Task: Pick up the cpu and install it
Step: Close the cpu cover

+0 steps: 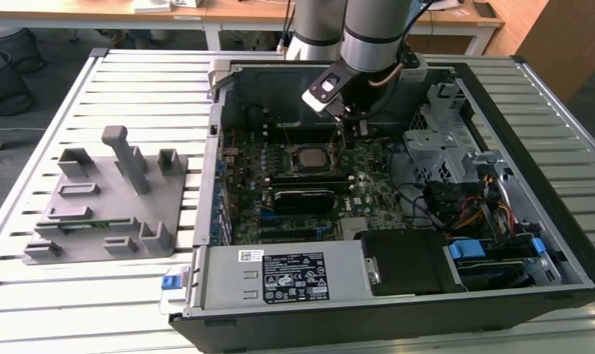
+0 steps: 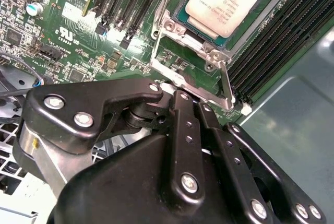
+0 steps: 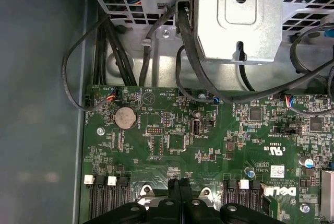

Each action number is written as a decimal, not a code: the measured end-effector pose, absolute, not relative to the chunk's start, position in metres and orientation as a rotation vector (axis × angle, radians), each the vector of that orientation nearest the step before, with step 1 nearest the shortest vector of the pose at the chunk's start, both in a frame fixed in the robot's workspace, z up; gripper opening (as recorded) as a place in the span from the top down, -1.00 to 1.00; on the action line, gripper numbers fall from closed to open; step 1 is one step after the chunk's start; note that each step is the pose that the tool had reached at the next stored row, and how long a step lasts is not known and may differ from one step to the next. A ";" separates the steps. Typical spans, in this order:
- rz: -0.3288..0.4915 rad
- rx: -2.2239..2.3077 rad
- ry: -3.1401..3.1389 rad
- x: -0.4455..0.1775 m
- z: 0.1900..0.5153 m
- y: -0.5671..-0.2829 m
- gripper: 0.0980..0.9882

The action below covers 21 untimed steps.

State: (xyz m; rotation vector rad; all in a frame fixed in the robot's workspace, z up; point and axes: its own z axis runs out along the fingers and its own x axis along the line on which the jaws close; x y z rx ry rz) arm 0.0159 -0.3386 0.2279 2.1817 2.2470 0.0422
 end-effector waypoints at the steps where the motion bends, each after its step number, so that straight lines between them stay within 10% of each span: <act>1: 0.042 2.182 2.247 0.016 0.228 -0.339 0.98; 21: 0.042 2.182 2.247 0.013 0.224 -0.339 0.98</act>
